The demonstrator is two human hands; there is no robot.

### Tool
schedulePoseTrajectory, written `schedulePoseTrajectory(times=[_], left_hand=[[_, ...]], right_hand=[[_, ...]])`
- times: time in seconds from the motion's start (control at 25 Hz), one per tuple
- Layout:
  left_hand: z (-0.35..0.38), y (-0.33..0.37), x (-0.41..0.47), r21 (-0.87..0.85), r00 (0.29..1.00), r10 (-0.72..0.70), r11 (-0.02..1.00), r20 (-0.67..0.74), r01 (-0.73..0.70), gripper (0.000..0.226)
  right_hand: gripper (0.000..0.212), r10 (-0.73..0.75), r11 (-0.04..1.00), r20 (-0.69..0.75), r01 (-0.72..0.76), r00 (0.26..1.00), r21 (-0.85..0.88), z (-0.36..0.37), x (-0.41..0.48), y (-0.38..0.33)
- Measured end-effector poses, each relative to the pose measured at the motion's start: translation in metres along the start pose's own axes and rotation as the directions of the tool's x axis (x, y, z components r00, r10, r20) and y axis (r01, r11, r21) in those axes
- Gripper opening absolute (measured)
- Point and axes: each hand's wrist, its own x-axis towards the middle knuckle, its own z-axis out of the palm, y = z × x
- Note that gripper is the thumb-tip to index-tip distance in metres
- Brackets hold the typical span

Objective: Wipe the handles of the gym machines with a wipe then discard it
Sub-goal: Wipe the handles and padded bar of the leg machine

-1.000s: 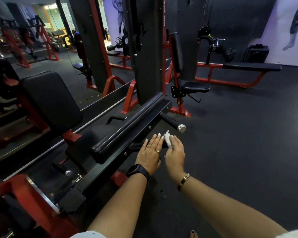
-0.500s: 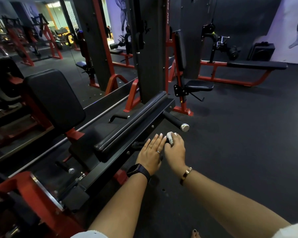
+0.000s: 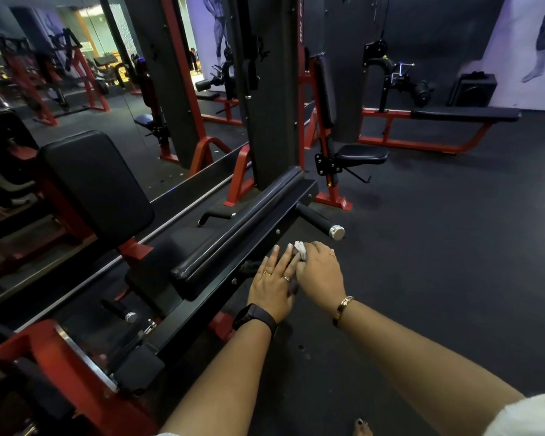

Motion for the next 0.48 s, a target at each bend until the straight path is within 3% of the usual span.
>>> schedulePoseTrajectory(times=[0.16, 0.32, 0.48], left_hand=[[-0.005, -0.004, -0.010, -0.030, 0.996, -0.090, 0.996, -0.022, 0.090, 0.092], [-0.013, -0.029, -0.023, 0.042, 0.972, -0.233, 0.972, -0.015, 0.233, 0.088], [-0.017, -0.045, -0.035, 0.207, 0.921, -0.387, 0.899, -0.039, 0.386, 0.094]], right_hand=[[0.049, -0.119, 0.902, 0.050, 0.129, 0.992, -0.411, 0.019, -0.011, 0.003], [0.049, -0.235, 0.860, 0.059, 0.236, 0.970, -0.452, 0.044, -0.007, -0.018], [0.049, -0.420, 0.810, 0.207, 0.468, 0.884, -0.353, 0.073, -0.011, -0.050]])
